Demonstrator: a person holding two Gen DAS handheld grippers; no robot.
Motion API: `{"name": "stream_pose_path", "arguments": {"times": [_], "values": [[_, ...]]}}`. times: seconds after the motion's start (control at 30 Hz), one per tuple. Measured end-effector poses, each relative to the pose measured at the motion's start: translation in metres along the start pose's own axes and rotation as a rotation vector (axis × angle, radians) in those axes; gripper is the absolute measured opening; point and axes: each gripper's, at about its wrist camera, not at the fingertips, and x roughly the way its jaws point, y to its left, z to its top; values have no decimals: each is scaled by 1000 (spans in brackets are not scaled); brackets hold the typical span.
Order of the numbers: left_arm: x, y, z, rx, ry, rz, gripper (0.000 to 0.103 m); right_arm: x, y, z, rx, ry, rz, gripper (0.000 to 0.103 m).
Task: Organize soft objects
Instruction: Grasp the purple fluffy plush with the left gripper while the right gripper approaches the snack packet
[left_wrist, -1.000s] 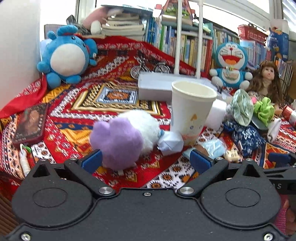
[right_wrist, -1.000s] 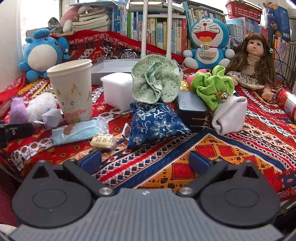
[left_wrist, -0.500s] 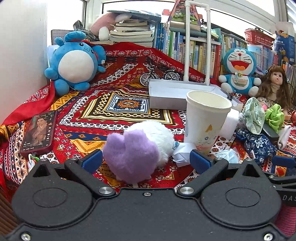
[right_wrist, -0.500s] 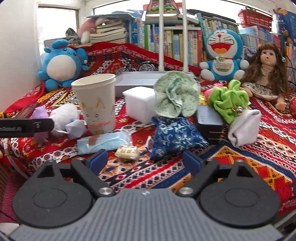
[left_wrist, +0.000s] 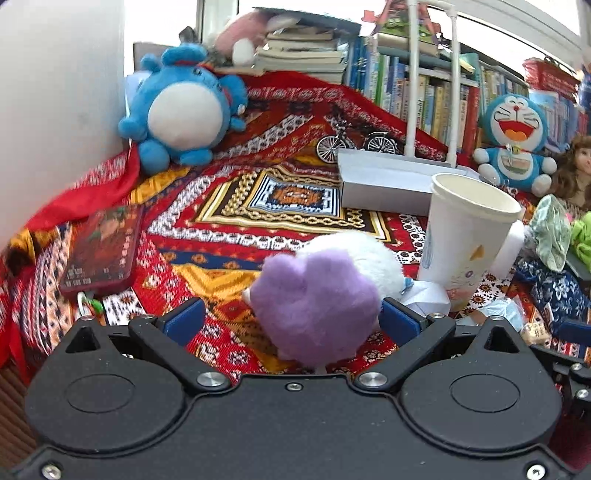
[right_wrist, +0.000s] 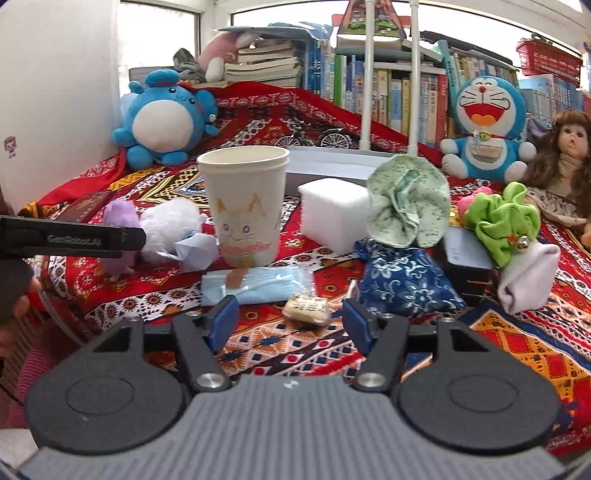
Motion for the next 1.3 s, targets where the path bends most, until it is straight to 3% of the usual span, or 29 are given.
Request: {"name": "stream_pose_path", "arguments": {"times": [0.43,0.8,1.3], "values": [[11,12,0,-91,18,-64,90,15,-7,2,65,38,2,69],[12,10,0,-100,33,-106,72,20,0,3,35,41,-26,68],[4,9,3,-89,6,-98,67,21,1,2,52,31,-26,62]]}}
